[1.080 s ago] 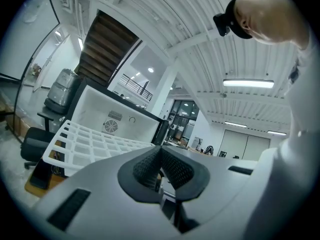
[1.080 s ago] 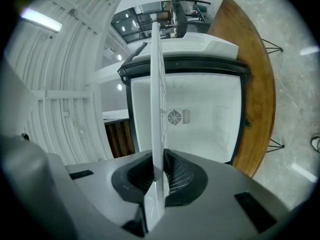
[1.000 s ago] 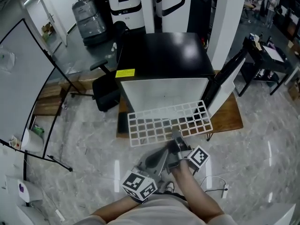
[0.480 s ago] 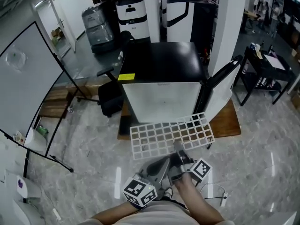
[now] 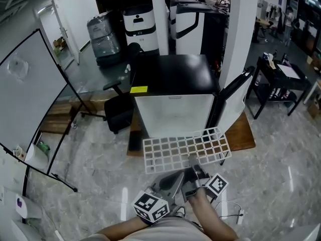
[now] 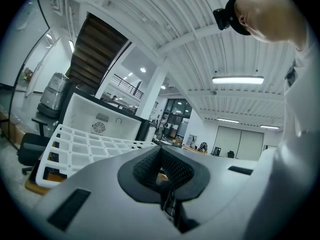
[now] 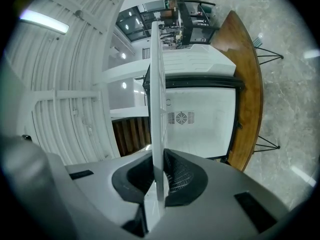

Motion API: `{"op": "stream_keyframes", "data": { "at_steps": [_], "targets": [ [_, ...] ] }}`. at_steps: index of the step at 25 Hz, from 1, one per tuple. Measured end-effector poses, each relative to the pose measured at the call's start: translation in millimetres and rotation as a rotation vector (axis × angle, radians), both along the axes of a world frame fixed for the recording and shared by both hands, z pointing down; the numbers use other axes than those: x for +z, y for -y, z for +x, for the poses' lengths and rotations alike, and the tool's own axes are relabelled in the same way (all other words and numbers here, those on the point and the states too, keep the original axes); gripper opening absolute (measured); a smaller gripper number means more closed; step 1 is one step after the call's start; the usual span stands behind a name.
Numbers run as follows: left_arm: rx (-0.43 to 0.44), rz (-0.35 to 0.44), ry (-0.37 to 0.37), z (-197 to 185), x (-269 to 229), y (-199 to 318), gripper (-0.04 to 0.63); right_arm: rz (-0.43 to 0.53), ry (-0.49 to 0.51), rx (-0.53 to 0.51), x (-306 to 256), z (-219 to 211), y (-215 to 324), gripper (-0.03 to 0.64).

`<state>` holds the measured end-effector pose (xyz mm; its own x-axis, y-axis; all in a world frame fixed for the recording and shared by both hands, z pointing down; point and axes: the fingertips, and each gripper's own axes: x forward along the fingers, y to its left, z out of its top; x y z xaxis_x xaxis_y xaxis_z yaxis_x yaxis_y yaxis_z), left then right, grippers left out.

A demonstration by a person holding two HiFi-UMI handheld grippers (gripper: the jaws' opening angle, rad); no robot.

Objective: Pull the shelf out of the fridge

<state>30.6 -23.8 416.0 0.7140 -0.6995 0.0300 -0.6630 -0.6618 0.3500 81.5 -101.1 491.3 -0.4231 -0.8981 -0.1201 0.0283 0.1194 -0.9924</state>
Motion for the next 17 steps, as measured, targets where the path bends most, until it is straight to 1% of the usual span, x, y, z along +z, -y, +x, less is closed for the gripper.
{"op": "stream_keyframes", "data": {
  "at_steps": [5, 8, 17],
  "targets": [
    [0.005, 0.017, -0.011, 4.4, 5.2, -25.6, 0.006, 0.004, 0.004, 0.020, 6.3, 8.4, -23.7, 0.046],
    [0.006, 0.020, -0.012, 6.0, 5.6, -27.4, 0.006, 0.001, 0.012, 0.037, 7.5, 13.9, -23.9, 0.047],
    [0.010, 0.010, -0.008, -12.1, 11.3, -27.9, 0.006, -0.018, 0.021, 0.050, 12.3, -3.2, -24.2, 0.046]
  ]
}}
